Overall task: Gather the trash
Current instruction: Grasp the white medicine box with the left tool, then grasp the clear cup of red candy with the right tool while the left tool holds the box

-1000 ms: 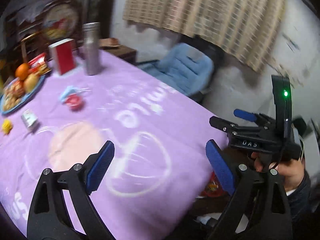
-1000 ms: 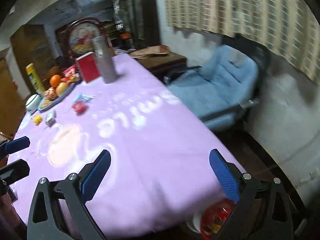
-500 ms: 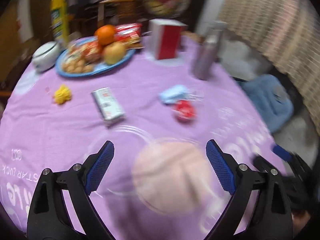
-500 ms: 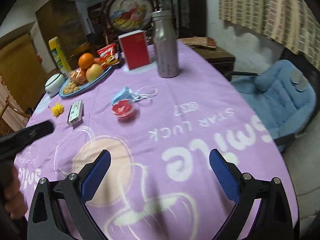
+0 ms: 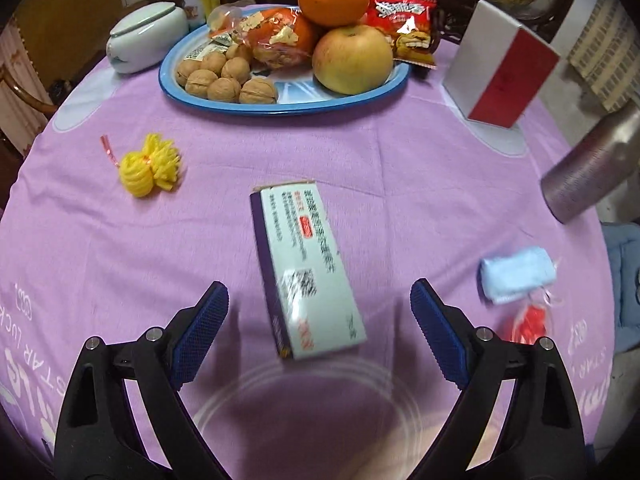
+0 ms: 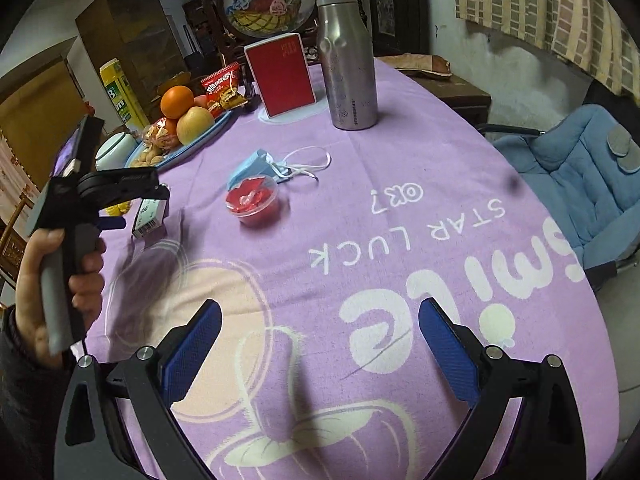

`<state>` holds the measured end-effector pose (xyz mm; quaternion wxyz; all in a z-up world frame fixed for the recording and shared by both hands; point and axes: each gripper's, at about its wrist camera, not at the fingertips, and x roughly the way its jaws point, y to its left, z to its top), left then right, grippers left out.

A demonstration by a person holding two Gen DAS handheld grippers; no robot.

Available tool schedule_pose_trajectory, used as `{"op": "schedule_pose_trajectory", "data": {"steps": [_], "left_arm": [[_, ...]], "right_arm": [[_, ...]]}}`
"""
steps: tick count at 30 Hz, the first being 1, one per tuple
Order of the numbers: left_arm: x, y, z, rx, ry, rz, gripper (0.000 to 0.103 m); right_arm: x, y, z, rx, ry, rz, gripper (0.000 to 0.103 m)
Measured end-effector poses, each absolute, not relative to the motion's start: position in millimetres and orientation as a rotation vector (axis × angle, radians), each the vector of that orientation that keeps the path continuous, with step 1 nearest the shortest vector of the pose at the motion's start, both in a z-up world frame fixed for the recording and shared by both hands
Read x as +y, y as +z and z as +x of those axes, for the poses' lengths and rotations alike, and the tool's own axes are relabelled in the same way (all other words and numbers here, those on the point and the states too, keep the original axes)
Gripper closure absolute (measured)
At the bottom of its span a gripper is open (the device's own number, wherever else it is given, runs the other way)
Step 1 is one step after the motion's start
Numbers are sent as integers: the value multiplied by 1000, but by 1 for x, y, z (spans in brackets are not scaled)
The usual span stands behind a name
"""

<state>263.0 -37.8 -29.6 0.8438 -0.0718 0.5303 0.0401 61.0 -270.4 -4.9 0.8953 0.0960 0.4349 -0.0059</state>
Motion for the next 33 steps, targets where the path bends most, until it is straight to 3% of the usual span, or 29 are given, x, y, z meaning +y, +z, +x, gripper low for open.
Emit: {"op": "schedule_pose_trajectory", "data": {"steps": [2,7,10,11,12,13,22,33], "left_arm": [[-42,-33,270,1127,105,-134,15],[-45,-48,280,1158,129,-113,34],[-48,-52,282,1157,144,-80,36],[-48,-51,282,1154,144,-75,40],[-48,-50,281,1150,149,-71,53],[-46,-49,280,1147,154,-71,55],[-28,0,217,1027,93,-157,55],[1,6,202,987,116,-173,55]], "right_arm": [[-273,-5,62,903,-15,203,6],[-273,-4,67,902,-15,202,6],[-270,-3,70,900,-9,197,6],[-269,-3,72,900,-3,196,6],[-267,-3,74,901,1,193,6],[-265,-4,76,903,3,189,6],[-234,-14,140,940,20,84,6],[-175,-46,207,980,-44,-81,7]]}}
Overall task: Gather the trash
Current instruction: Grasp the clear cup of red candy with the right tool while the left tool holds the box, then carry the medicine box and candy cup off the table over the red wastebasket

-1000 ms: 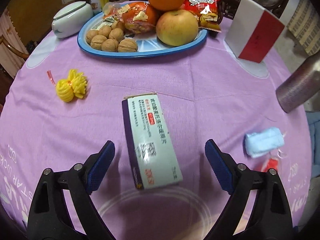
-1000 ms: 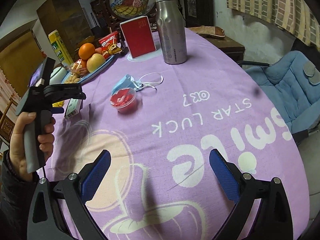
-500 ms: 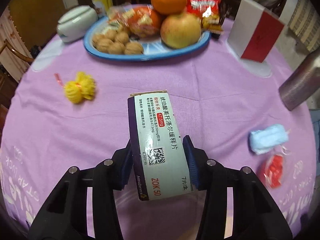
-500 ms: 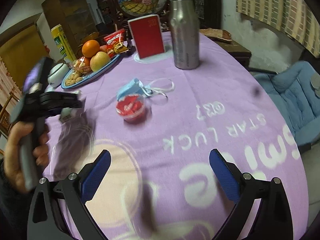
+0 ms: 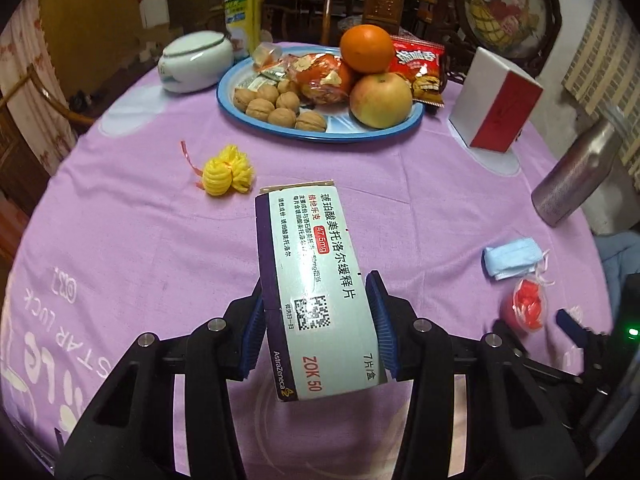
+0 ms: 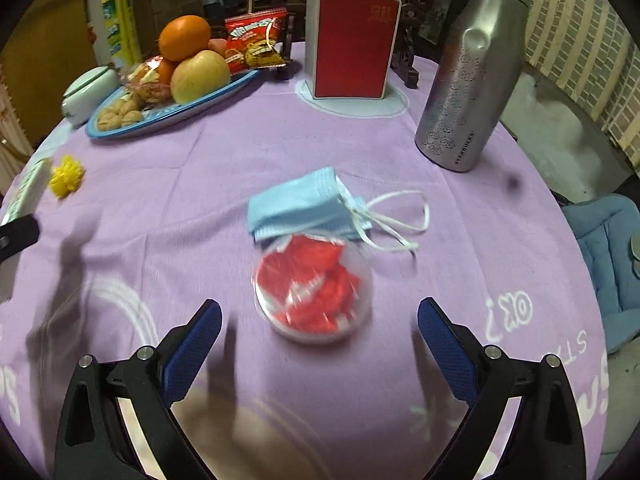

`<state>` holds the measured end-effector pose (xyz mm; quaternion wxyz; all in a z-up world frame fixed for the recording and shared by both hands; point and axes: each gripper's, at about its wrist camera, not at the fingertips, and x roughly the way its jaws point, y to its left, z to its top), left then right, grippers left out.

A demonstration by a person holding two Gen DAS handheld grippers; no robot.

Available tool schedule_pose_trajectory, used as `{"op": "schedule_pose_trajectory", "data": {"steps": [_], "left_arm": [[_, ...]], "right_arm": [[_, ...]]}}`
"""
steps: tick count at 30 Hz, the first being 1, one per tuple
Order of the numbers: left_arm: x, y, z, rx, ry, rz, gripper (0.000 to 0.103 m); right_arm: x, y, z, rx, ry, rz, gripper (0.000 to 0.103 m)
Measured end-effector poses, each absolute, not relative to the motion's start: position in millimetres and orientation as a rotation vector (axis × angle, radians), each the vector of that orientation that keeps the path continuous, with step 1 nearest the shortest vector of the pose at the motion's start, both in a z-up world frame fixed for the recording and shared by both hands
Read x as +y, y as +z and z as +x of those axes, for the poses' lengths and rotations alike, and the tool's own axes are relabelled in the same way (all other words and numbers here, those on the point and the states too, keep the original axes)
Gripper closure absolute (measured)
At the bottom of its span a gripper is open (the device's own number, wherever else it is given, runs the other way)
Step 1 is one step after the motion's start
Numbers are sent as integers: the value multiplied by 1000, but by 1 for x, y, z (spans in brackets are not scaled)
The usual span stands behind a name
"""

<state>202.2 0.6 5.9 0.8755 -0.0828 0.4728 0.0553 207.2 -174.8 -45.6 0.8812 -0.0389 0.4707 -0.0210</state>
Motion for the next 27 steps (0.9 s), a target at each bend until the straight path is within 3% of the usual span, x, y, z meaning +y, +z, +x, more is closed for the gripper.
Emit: {"op": "schedule_pose_trajectory", "data": {"steps": [3,7,8,10,16,27], "left_arm": [[5,7,203,986,116,-178,55],[4,4,204,993,111,-172,55],[3,3,205,1001,106,-168,55],[2,-1,206,1019,85,-180,55],[-9,5,197,1008,48,-169,55],[-78,34,147,942,-182,-39,55]], "right_arm": [[-170,-51,218,992,-65,-76,17],[-171,-52,221,994,-79,-53,22],[-172,-52,220,999,-83,-50,27],[-175,-53,218,1008,-65,-22,49],[-187,-35,188,983,-44,20,50],[-253,-7,47,883,-48,140,50]]}}
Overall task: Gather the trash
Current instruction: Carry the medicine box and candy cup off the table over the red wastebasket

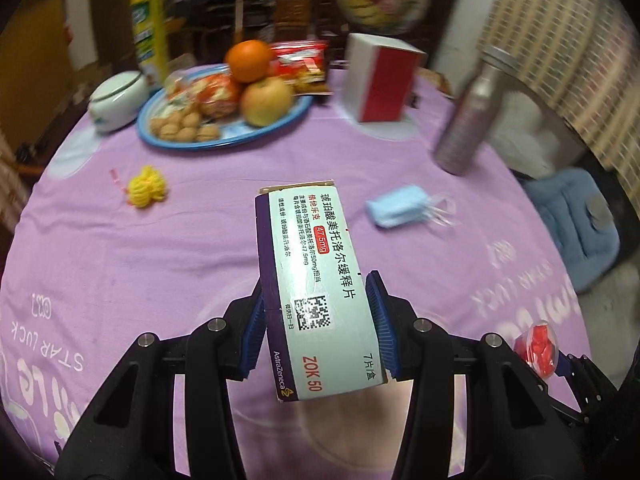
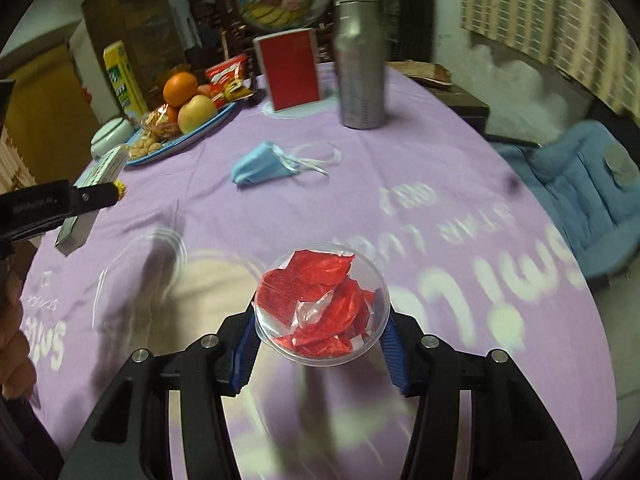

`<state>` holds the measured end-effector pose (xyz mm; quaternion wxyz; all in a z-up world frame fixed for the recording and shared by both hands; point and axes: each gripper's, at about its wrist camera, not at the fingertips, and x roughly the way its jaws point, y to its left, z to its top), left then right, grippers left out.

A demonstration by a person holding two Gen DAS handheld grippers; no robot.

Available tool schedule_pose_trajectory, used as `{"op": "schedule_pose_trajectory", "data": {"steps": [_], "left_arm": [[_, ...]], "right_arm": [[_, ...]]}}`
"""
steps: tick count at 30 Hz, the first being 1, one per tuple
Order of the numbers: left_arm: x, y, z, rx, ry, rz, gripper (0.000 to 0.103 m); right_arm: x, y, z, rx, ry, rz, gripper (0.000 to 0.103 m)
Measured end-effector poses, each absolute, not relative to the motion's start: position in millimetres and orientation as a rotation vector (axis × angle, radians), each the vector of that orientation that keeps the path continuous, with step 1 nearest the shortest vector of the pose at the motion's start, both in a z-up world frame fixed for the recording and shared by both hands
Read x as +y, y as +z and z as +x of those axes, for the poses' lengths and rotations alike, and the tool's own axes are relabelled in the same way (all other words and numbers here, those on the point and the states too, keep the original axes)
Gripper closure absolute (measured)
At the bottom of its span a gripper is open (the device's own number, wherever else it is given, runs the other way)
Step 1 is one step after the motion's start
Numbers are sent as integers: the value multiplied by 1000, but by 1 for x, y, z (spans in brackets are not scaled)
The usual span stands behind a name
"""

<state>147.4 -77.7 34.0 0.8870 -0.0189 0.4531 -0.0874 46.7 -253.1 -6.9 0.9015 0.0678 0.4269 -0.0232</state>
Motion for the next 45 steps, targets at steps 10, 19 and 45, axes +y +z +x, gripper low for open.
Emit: {"op": "schedule_pose_trajectory", "data": {"steps": [10,19,45], "left_arm": [[-138,24,74,922,-326,121,55],[-202,12,15,927,-473,249,55],[-433,-92,-210,1011,-1172,762,55]], "right_arm": [[-287,-13,-39,820,-95,192,50],[-331,-20,-112,770,-160,264,50],[-496,-155,-349,851,-565,624,50]]}}
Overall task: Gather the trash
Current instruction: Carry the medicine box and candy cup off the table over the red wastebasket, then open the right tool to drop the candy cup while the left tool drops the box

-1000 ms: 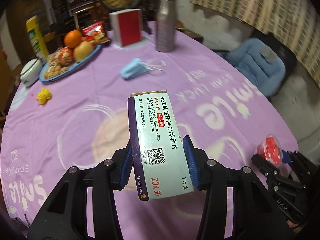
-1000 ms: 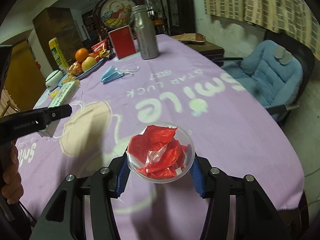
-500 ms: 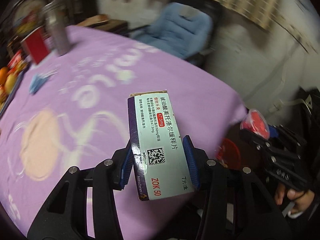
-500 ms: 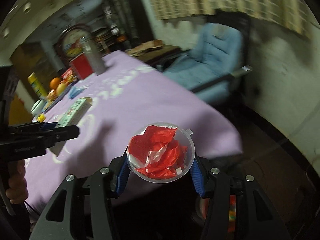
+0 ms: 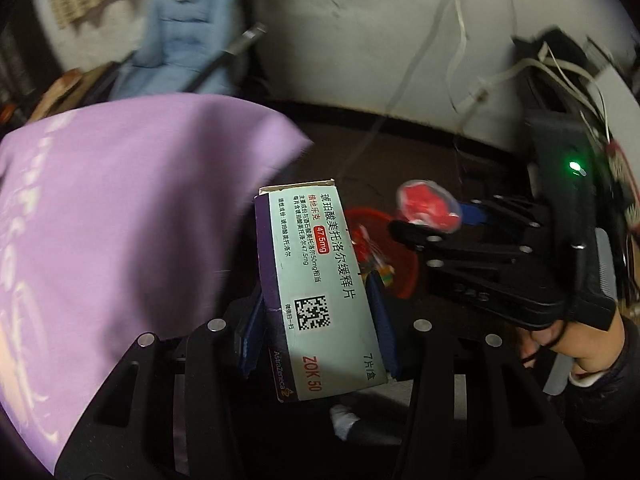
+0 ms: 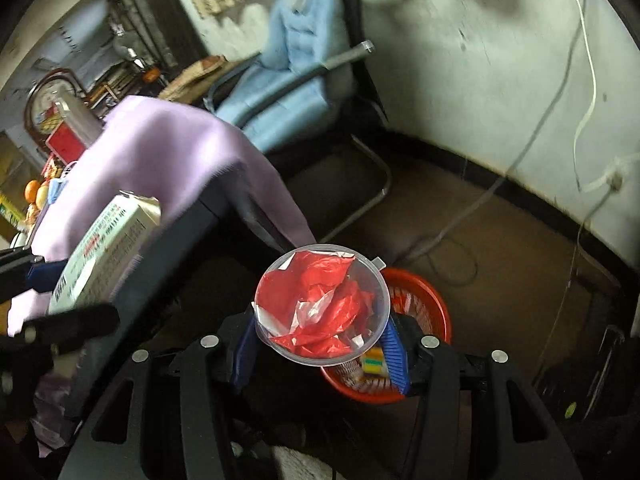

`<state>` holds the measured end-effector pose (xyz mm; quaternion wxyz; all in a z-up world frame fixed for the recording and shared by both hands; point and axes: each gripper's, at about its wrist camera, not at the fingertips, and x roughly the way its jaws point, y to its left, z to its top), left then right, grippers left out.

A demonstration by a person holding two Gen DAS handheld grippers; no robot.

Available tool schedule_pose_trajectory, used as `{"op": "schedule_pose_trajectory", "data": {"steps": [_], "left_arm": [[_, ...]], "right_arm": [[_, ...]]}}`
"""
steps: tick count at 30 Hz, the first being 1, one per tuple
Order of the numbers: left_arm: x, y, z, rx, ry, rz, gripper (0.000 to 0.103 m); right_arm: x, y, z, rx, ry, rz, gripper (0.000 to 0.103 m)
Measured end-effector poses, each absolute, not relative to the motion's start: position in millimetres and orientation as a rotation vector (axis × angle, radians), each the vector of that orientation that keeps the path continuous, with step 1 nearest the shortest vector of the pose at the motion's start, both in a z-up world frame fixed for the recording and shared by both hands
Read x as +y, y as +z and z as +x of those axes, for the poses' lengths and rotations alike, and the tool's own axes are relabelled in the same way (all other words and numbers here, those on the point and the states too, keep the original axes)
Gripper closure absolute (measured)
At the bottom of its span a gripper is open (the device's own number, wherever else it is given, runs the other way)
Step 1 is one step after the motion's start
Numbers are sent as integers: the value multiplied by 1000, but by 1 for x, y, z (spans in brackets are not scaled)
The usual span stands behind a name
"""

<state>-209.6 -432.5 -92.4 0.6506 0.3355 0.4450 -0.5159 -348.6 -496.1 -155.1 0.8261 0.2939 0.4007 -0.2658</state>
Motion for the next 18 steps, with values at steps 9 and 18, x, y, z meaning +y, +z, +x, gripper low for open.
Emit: {"op": "schedule_pose_trajectory", "data": {"steps": [9,18], "left_arm": [[-494,-175,-222,1167,-1226,852,55],[-541,-255,-207,1303,-1157,908,55]], "right_arm": [[-522,-246,-367,967,-620,739,50],[-544,-335,-359,1086,-603,869,50]]}}
